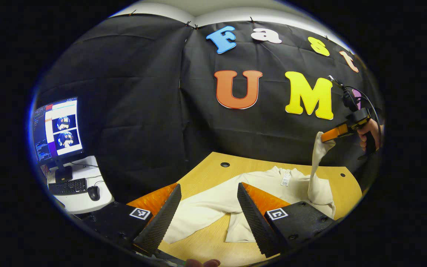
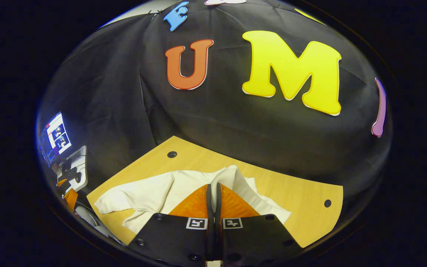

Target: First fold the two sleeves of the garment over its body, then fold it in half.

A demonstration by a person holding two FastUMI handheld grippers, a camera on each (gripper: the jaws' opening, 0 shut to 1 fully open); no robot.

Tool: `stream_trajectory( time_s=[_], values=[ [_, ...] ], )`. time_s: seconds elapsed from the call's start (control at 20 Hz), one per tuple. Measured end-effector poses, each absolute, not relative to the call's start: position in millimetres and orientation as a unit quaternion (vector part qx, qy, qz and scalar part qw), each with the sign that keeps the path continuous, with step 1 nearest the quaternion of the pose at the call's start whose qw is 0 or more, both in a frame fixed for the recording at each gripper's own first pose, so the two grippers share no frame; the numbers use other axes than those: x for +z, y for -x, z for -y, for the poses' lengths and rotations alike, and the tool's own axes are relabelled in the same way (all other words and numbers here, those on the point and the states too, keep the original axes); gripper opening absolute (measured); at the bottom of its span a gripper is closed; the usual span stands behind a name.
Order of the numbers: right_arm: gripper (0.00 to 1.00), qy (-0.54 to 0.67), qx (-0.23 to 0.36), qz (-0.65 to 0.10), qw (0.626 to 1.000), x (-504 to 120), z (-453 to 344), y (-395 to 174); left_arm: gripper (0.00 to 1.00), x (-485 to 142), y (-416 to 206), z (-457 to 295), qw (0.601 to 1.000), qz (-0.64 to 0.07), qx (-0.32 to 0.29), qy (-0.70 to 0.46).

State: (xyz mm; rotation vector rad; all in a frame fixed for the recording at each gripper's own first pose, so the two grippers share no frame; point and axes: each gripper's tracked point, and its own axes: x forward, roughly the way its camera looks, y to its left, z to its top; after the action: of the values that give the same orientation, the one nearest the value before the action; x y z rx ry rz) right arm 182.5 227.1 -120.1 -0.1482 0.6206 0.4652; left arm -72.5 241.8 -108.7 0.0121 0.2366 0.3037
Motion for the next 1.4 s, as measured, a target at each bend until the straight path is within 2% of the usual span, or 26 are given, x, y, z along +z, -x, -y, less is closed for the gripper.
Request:
stream_trajectory(
  time_s=[0.2,0.55,1.1,1.35,1.4],
  values=[
    [0.0,0.092,0.232,-0.318,0.915,-166,-263,-196,0.98,-111,72,-237,0.983,-0.121,0.136,-0.008],
    [0.01,0.132,0.244,-0.346,0.896,-252,-314,-213,0.98,-125,81,-245,0.98,-0.137,0.147,-0.001],
    [0.01,0.126,0.217,-0.378,0.891,-323,-357,-235,0.97,-145,93,-261,0.972,-0.162,0.168,0.003],
    [0.11,0.129,0.231,-0.363,0.894,-321,-370,-237,0.98,-149,97,-262,0.971,-0.167,0.173,0.008],
    [0.16,0.13,0.233,-0.36,0.894,-318,-371,-235,0.98,-150,100,-263,0.971,-0.166,0.174,0.007]
  ],
)
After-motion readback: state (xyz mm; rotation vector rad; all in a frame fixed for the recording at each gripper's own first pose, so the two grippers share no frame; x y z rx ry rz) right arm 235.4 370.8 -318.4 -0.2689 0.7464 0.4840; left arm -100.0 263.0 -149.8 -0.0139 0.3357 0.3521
